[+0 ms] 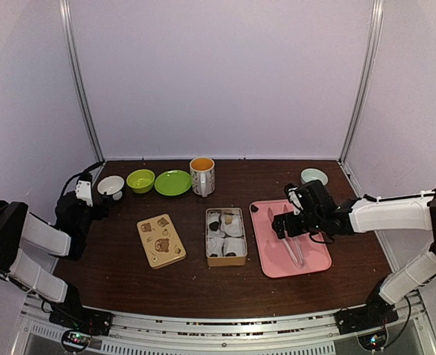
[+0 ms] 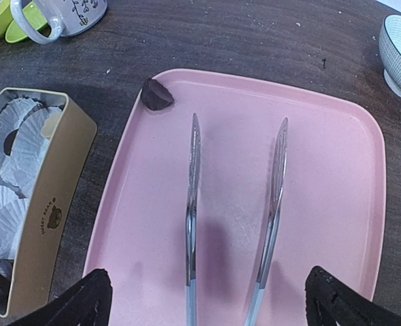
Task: Pack the chocolate
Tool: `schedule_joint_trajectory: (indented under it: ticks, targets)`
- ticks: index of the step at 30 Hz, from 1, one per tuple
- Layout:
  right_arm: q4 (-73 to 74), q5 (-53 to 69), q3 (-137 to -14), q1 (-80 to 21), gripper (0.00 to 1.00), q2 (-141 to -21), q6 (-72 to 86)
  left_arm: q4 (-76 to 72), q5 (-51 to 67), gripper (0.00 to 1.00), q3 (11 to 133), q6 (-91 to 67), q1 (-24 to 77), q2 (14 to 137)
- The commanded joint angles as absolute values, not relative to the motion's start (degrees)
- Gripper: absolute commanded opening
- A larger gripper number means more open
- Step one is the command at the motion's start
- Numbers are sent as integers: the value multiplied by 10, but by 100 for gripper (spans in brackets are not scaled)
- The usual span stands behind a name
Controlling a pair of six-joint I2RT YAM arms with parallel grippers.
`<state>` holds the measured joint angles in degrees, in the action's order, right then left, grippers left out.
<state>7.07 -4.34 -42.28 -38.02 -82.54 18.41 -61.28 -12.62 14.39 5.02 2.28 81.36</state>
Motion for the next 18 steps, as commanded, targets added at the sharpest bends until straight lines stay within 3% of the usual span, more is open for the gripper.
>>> schedule_joint_trajectory:
  ticks: [1,6,13,18]
  targets:
    - [46,-38,-415,-384,100,-814,165,-624,-168,98,158,27,18,819]
    - [57,-54,-429,-385,100,-818,163,-629,-235,98,158,5,18,818]
    - [49,-45,-428,-384,100,-820,158,-638,-233,98,146,16,24,789]
    - [60,-37,-438,-385,100,-818,149,-495,-258,98,173,20,41,690]
